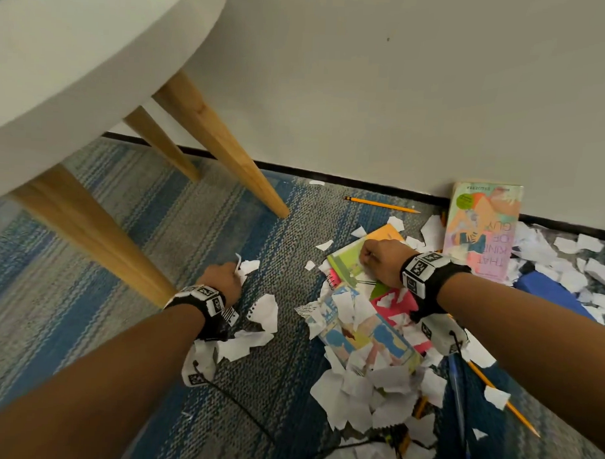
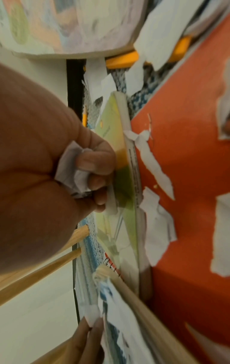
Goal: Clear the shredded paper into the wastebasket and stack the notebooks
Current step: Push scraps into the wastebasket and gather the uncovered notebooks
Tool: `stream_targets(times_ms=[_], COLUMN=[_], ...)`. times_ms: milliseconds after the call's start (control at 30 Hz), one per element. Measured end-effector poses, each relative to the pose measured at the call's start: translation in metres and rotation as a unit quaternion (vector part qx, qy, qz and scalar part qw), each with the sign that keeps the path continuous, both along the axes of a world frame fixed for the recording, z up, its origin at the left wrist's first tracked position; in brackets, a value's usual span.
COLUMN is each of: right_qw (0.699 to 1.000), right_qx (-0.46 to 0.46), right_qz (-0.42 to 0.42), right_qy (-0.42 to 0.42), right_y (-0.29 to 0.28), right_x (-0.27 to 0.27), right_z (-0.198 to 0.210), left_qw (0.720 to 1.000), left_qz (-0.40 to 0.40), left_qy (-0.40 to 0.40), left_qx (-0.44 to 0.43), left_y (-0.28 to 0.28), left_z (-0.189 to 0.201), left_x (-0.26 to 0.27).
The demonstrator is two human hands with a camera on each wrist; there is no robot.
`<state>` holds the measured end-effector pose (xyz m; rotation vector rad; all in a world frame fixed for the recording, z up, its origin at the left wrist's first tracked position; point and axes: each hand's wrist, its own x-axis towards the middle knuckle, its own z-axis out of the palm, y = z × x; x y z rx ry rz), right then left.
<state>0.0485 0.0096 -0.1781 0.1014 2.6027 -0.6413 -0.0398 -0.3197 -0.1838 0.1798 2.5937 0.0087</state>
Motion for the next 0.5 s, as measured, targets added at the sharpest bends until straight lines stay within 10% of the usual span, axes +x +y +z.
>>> stream_targets(times_ms=[167,367,500], right_qw=[1.0,1.0,0.999], right_qx=[-0.011,-0.016,-0.023], right_qz=[0.0,-0.002,-0.013], right_qy=[0.003,-0.002,0.019], right_y=[-0.003,0.0,0.004], right_x=[0.006,0.023,0.031], right_z=[0.001,-0.003,-0.005], left_qw=[0.994,0.991,0.996], left_qz=[-0.103,0.103,0.028], left_qy=[0.022,0.007,0.052], left_qx=[-0.012,0.089,0.067], left_y=[0.017,0.005,0.011], left_z=[0.023,0.003,-0.009], left_x=[-0.003,0.014,0.026])
